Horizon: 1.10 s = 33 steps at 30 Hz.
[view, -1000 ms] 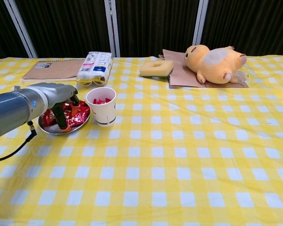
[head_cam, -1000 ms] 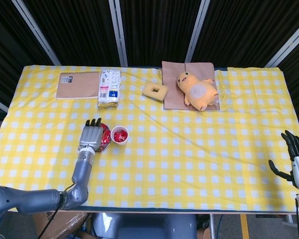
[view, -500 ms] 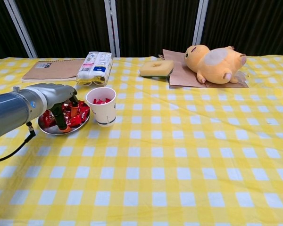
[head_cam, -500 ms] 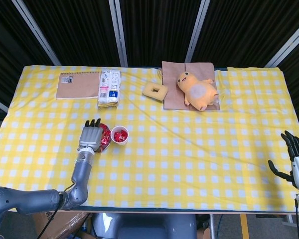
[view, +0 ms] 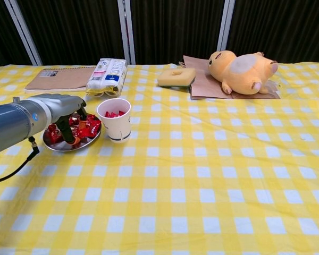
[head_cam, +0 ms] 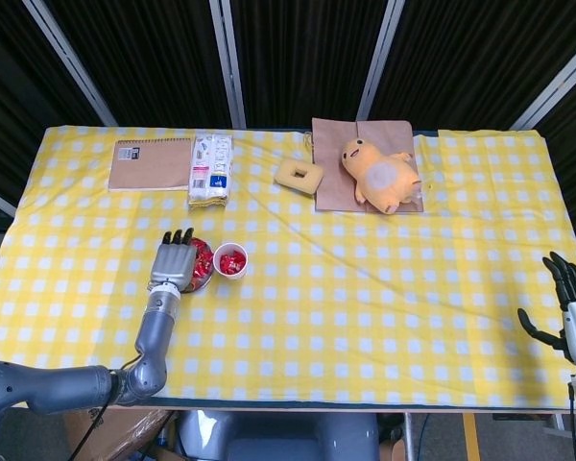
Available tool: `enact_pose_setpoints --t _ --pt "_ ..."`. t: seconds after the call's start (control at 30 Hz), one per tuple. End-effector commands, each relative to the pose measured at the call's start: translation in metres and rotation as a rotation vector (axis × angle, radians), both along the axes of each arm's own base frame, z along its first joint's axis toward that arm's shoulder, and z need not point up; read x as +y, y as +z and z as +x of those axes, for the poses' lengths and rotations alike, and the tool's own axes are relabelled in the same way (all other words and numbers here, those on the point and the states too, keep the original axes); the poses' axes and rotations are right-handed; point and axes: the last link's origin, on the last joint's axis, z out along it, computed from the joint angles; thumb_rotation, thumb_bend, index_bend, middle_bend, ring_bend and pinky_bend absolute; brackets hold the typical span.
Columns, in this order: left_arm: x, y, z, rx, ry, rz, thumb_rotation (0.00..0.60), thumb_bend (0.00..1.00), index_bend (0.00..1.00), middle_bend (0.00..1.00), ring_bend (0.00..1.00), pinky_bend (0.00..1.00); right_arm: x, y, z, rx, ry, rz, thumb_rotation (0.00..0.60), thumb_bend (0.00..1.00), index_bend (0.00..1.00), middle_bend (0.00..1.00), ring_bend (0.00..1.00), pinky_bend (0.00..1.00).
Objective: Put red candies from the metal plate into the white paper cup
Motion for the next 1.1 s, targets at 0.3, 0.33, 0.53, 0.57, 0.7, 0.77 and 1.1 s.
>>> enact_pose_setpoints --t 0.3,0.33,0.53,0.57,0.7,0.77,1.1 --pt "0.013 0.062 0.023 -0.072 -0.068 0.1 0.6 0.4 0.52 0.0 0.0 0.02 -0.001 0.0 0.001 0.004 0.003 -0.003 0.6 0.41 0.0 0.0 0.0 0.0" --pt "0.015 0.068 0.027 -0.081 -0.076 0.109 0.6 0.4 0.52 0.0 0.0 0.02 -0.001 0.0 0.001 0.004 0.003 -0.002 0.6 0.41 0.0 0.0 0.0 0.0" --pt "0.02 0.082 0.051 -0.142 -0.114 0.125 0.6 0.39 0.51 0.0 0.0 0.02 -0.001 -0.001 0.001 0.004 0.005 -0.004 0.6 0.41 0.0 0.0 0.0 0.0" --pt "0.02 0.081 0.055 -0.15 -0.12 0.118 0.6 0.39 0.51 0.0 0.0 0.02 -0.001 0.0 0.001 0.004 0.005 -0.005 0.6 0.41 0.0 0.0 0.0 0.0" --pt "0.016 0.069 0.068 -0.15 -0.147 0.076 0.6 0.39 0.51 0.0 0.0 0.02 -0.001 0.0 0.0 0.003 0.004 -0.005 0.6 0.41 0.0 0.0 0.0 0.0" --pt "0.013 0.061 0.074 -0.15 -0.156 0.055 0.6 0.39 0.51 0.0 0.0 0.02 -0.001 0.0 0.0 0.002 0.004 -0.006 0.6 0.41 0.0 0.0 0.0 0.0" --pt "0.007 0.036 0.085 -0.119 -0.165 0.01 0.6 0.38 0.51 0.0 0.0 0.02 -0.001 0.001 0.001 -0.006 0.008 -0.005 0.6 0.41 0.0 0.0 0.0 0.0"
